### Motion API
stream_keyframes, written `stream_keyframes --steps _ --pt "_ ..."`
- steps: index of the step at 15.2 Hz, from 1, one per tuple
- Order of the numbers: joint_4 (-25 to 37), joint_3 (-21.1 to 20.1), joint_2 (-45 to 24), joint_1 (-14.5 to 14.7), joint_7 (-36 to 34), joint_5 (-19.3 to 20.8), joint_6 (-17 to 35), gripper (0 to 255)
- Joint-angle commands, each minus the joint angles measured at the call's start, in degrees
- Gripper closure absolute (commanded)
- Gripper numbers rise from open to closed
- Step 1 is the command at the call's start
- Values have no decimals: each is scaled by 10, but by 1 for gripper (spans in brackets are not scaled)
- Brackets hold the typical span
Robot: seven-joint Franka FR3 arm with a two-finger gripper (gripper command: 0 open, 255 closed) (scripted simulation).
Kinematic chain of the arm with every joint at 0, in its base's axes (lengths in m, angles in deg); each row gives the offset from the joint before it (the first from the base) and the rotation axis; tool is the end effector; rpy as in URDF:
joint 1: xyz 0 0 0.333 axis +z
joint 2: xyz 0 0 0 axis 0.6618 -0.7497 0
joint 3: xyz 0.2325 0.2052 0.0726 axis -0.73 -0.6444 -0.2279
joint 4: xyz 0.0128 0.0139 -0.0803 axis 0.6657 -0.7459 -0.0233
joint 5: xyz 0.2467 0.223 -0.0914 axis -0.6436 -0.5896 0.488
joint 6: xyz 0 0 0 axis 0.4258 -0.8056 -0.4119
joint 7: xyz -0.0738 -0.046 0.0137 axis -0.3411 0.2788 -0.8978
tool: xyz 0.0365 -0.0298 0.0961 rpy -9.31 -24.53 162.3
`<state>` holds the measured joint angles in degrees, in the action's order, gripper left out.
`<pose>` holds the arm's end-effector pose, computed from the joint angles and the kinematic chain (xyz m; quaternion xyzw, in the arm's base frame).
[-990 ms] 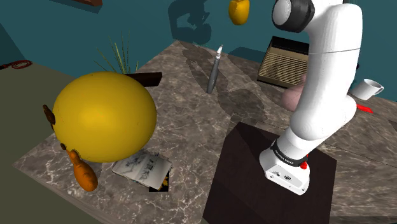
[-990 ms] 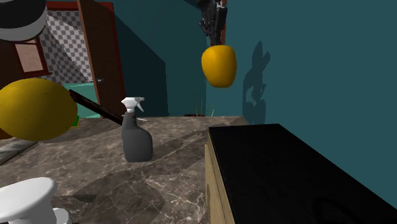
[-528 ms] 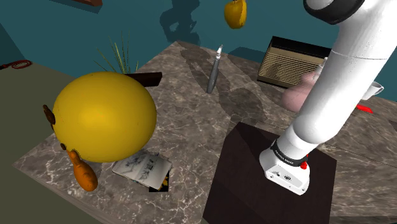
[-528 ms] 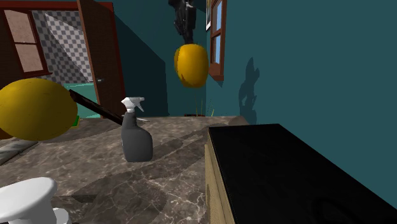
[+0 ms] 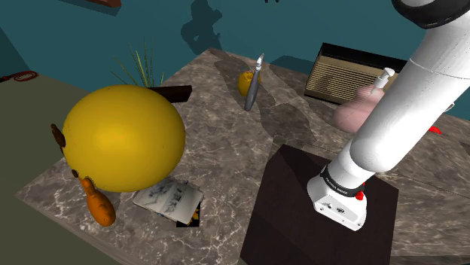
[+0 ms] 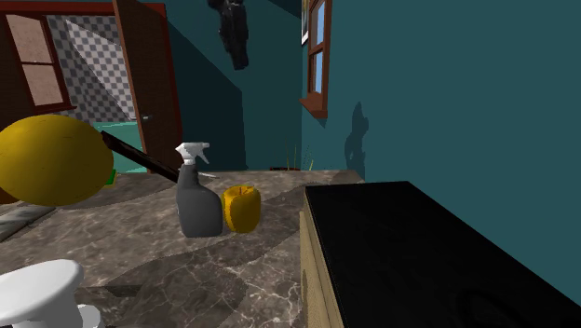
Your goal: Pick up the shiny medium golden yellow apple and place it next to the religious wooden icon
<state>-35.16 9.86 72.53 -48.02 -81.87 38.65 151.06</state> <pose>0.4935 -0.1539 0.6725 0.9054 -0.4100 0.0316 0.1058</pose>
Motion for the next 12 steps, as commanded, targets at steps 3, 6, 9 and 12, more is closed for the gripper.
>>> stream_keyframes --steps 3,6,9,12 --pt "-99 8 34 -19 159 -54 75 0" --pt "-150 15 45 -27 256 -85 113 0" --pt "-177 16 48 -27 255 -85 137 0" --pt "-202 16 50 -27 254 -84 161 0"
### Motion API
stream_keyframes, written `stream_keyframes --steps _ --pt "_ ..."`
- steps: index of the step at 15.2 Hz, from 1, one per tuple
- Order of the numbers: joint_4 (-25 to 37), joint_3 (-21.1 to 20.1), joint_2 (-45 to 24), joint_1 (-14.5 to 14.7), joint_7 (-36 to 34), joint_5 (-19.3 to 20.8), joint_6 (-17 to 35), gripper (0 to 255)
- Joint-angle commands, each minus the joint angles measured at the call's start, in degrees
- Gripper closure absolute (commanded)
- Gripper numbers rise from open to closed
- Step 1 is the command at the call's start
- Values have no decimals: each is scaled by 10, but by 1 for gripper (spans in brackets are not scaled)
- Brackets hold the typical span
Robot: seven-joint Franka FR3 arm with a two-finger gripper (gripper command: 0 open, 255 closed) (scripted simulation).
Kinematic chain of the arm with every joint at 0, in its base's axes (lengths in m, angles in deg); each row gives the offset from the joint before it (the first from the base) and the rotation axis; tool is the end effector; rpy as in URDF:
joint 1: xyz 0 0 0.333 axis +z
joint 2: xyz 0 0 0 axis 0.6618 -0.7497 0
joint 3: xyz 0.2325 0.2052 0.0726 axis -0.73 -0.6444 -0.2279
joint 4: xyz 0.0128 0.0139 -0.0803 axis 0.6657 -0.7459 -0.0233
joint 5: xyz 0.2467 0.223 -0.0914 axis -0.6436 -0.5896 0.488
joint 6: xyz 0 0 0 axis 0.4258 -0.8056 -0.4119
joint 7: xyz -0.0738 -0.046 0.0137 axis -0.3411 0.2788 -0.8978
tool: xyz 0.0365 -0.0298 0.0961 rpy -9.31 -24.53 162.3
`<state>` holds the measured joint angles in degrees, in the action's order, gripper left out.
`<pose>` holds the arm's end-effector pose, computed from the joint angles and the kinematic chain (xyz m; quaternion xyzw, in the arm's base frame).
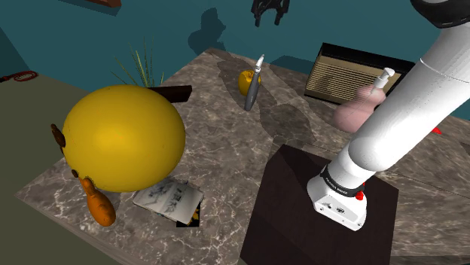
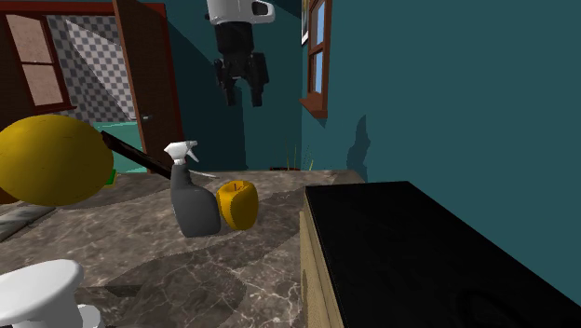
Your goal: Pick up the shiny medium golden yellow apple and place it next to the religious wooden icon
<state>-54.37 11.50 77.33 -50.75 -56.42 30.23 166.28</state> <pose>0.4829 -0.1771 0.5948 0.9743 -0.2220 0.0185 0.0326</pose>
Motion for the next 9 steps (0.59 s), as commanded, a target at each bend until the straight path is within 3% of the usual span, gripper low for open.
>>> stream_keyframes --steps 1,8,9 --pt "-15 0 2 0 0 0 13 0" --pt "-15 0 2 0 0 0 13 0" --pt "-15 0 2 0 0 0 13 255"
